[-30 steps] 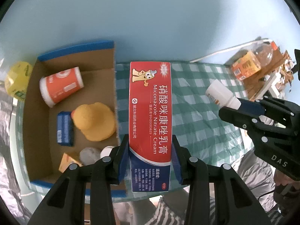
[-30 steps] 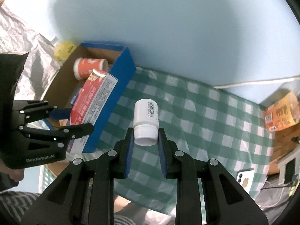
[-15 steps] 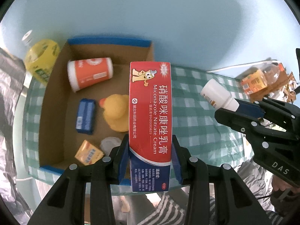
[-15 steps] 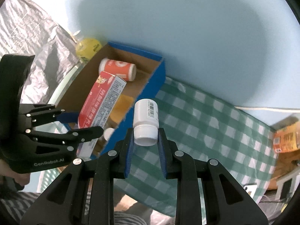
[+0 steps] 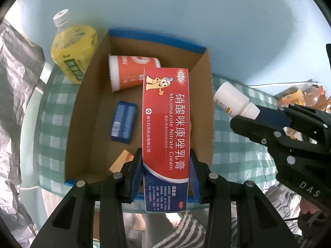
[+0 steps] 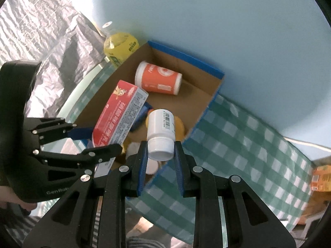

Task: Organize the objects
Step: 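Carry the red ointment box and small bottle over the cardboard box, then release the ointment box with the left gripper while the right drops the bottle in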

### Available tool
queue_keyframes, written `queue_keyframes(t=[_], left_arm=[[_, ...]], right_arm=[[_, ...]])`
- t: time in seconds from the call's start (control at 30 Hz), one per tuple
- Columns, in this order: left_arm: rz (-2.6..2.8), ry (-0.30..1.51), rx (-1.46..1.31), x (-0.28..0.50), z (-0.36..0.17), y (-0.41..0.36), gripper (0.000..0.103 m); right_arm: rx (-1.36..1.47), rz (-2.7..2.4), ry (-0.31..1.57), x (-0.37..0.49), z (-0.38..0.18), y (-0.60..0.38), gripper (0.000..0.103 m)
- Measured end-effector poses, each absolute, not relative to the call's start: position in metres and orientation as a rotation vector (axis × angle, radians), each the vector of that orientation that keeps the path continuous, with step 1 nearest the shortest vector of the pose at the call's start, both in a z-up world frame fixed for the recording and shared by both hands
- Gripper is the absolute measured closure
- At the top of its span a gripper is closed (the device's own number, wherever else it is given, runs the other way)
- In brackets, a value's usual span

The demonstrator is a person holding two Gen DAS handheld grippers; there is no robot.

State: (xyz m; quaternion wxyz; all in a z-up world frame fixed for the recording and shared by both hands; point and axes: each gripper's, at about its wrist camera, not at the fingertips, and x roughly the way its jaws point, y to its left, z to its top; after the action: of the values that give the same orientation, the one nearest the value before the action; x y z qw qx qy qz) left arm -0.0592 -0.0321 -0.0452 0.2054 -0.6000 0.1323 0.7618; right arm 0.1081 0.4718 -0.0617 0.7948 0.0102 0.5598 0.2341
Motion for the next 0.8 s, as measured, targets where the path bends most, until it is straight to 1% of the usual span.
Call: queue_keyframes(t=[0.7,0.73,0.8], left_arm=[[2.164,0.355,-1.716,-0.088,-0.049,-0.057,0.062],[2.168,0.357,-1.718,-0.086,-0.048,-0.058,0.062],[2.172,0.356,-1.723,-0.084,-0.046,-0.06,0.061]], right_arm=[[-0.004,0.466,1.243,0.141,-0.066,0.507,0.079],[-0.003,0.46,1.241,0.141,-0.065,0.506,0.078],[0.006,0.449,1.244,0.142,-0.064,0.504,0.067]])
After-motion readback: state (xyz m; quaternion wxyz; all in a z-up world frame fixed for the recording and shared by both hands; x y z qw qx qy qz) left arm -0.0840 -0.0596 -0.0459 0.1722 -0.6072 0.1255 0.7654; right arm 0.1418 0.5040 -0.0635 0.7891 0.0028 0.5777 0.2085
